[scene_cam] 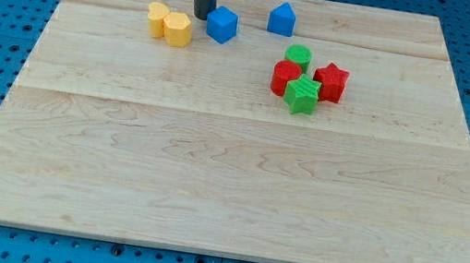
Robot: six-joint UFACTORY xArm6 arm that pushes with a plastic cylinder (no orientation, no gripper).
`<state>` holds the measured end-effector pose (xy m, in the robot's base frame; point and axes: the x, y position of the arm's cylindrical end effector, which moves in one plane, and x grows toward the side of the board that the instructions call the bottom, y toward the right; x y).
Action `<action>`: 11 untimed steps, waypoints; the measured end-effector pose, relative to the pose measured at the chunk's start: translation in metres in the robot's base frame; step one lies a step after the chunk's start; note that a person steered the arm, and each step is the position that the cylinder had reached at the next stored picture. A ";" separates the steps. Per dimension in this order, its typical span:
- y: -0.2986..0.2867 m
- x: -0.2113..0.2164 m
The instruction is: Move the blue cube to the bottom left of the blue triangle
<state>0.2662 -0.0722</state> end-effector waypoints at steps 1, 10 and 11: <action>0.000 0.007; 0.051 0.042; 0.031 0.032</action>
